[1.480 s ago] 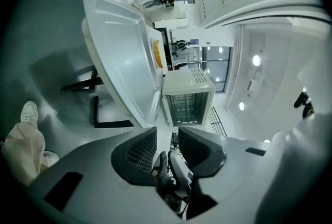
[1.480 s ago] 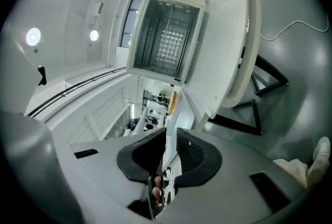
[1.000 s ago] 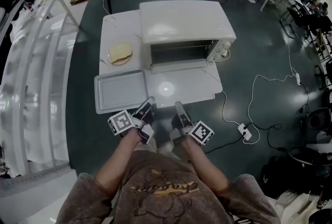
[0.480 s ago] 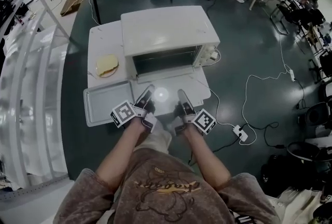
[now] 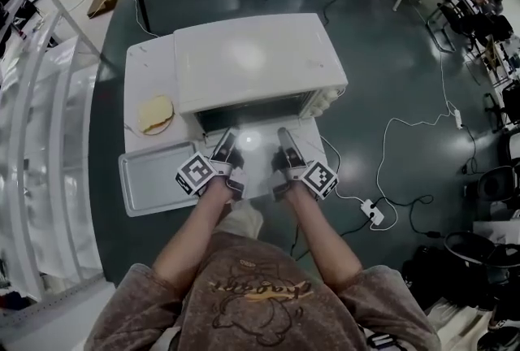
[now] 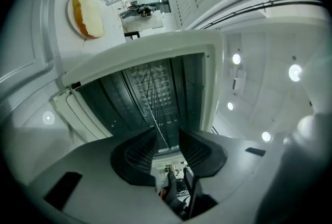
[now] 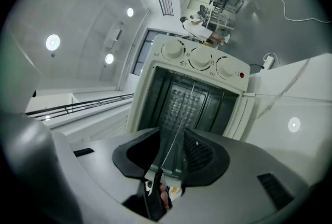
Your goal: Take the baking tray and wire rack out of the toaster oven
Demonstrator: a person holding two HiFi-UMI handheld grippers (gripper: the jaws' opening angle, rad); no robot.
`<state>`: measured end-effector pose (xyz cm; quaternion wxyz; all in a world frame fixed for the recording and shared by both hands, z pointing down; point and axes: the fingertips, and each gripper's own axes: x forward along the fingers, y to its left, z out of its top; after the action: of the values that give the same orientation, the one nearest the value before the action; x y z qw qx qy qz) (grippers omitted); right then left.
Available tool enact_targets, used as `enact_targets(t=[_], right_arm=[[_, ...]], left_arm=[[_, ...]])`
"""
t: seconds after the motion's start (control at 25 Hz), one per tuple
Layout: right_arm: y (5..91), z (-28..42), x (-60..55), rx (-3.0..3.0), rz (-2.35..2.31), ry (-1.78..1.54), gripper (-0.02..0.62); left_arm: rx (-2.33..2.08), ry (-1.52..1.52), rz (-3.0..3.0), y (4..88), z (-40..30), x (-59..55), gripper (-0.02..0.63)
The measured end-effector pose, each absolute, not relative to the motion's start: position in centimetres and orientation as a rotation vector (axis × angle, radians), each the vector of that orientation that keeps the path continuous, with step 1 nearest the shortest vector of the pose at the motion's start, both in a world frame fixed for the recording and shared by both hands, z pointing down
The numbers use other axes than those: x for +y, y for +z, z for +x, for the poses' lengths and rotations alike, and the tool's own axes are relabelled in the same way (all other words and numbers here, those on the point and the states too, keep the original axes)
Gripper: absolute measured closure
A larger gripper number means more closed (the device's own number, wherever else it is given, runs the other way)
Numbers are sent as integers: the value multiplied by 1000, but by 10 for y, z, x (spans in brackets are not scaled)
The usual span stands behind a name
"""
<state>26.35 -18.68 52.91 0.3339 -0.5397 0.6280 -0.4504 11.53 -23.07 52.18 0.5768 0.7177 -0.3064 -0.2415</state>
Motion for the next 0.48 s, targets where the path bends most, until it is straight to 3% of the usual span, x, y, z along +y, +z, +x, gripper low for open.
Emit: enact_targets(t=[0.48], right_arm=[[546, 294, -267, 1614, -1398, -1167, 483]], left_arm=[[-789, -572, 1632, 550, 129, -284, 492]])
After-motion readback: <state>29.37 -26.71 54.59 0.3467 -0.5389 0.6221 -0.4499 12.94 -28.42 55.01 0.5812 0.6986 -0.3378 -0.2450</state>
